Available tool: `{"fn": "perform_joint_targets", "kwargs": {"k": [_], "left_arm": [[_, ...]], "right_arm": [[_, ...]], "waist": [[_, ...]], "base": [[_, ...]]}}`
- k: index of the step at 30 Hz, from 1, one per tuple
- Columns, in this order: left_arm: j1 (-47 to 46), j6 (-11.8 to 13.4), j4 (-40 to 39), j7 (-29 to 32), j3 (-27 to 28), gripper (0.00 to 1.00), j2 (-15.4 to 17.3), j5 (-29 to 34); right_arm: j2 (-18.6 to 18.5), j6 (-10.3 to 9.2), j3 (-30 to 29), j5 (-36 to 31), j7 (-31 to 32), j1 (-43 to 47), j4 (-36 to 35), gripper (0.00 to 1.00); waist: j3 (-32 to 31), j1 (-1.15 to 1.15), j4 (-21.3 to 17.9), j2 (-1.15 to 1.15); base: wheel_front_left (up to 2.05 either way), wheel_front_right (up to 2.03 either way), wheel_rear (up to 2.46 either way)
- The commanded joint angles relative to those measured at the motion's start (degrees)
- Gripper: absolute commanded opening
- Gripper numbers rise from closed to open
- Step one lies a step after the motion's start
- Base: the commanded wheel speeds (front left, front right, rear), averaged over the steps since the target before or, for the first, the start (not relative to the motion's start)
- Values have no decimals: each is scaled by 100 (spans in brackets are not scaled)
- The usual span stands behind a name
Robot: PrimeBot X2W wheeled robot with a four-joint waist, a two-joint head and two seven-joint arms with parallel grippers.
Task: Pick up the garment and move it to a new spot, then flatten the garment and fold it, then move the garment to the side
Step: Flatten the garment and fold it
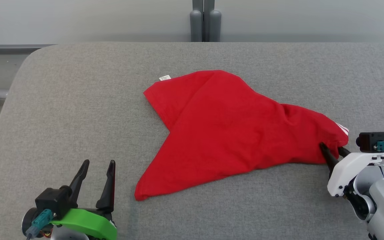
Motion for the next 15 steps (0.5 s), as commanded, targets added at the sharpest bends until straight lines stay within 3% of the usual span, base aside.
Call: {"fn": "perform_joint_targets", "kwargs": {"k": [1, 8, 15], "left_arm": [[-51, -2, 37, 4, -3, 100, 6, 23], [96, 18, 64, 32, -60, 100, -11, -39], [-54, -68, 84, 33, -175, 100, -128, -51]], "right_arm": [[-30, 2, 115, 164, -29, 44, -17, 0], [-215, 2, 572, 867, -109, 93, -891, 0], [-315, 2, 973, 1024, 127, -586, -1648, 0]], "waist": [[-21, 0, 92, 0], [-242, 0, 89, 0], [-100, 0, 325, 0]], "base": [[0, 0, 0], [0, 0, 0], [0, 0, 0]]}}
